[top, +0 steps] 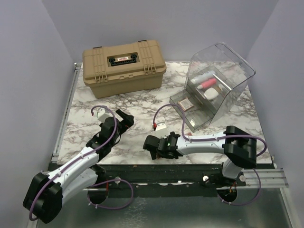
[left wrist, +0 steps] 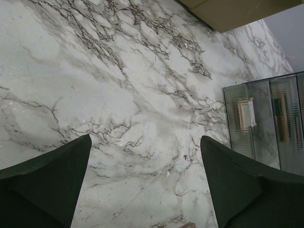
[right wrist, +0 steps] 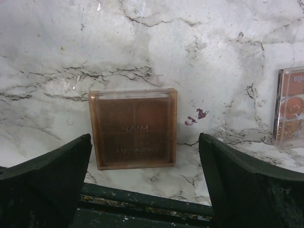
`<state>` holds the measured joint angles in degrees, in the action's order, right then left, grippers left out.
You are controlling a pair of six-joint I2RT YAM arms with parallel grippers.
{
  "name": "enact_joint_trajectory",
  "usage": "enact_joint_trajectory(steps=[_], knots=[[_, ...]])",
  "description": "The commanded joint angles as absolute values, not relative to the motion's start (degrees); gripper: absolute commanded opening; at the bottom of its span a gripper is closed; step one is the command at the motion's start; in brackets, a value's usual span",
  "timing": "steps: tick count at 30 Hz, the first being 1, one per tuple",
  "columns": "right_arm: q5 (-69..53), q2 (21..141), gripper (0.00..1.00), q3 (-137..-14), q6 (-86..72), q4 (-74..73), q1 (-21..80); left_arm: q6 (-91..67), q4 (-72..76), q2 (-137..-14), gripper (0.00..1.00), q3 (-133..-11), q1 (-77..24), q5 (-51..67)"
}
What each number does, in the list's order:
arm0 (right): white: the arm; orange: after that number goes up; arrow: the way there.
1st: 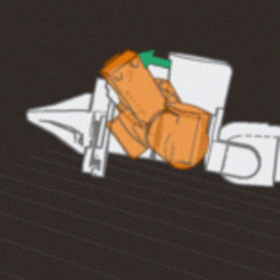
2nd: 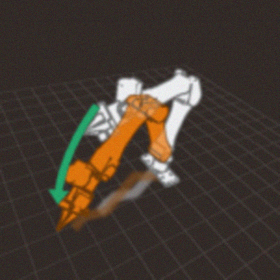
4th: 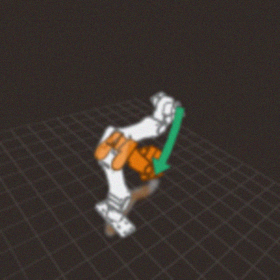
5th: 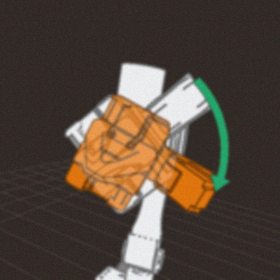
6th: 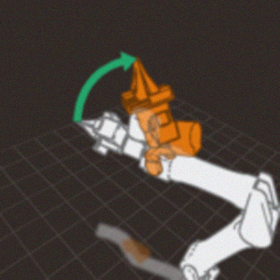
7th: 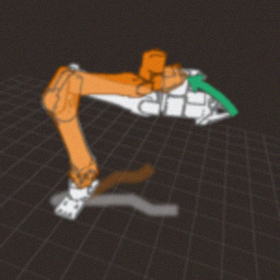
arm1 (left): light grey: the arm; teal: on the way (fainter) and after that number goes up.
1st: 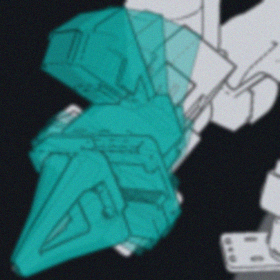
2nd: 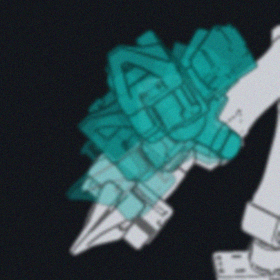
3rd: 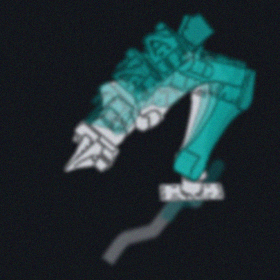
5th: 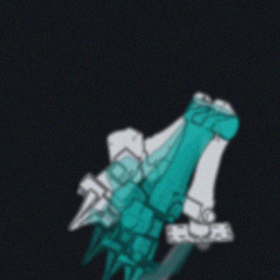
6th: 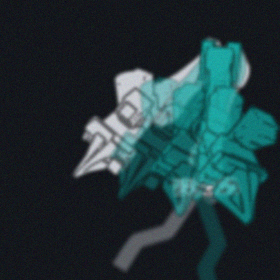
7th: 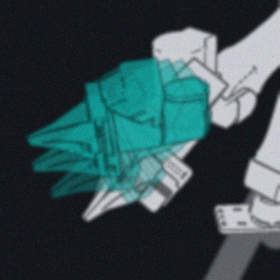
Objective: Organize the makeup
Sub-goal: Pick up the makeup from the corner of the board.
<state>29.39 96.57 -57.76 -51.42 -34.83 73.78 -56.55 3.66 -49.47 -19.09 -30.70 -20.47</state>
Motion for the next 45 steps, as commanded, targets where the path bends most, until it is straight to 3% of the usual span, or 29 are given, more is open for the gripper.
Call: enact_joint_trajectory(steps=[1, 22, 28, 39, 45], knots=[[30.24, 98.09, 1.00, -59.13, -51.75, -33.33, 73.92, -56.80, 2.90, -50.12, 0.99, -18.87, -30.32, -22.05], [24.25, 96.07, 0.87, -54.25, -49.20, -26.54, 71.22, -56.86, 2.81, -49.77, 0.99, -18.55, -30.32, -21.88], [24.43, 98.30, 0.77, -56.45, -48.57, -28.69, 71.02, -56.68, 2.77, -49.92, 0.99, -18.76, -30.24, -21.75], [26.84, 101.15, 0.80, -59.48, -44.60, -30.79, 70.66, -56.58, 2.81, -49.92, 0.99, -18.87, -30.26, -21.88], [23.34, 99.55, 0.71, -55.95, -38.61, -25.78, 66.74, -56.55, 2.73, -49.23, 0.99, -18.57, -30.25, -21.88]])
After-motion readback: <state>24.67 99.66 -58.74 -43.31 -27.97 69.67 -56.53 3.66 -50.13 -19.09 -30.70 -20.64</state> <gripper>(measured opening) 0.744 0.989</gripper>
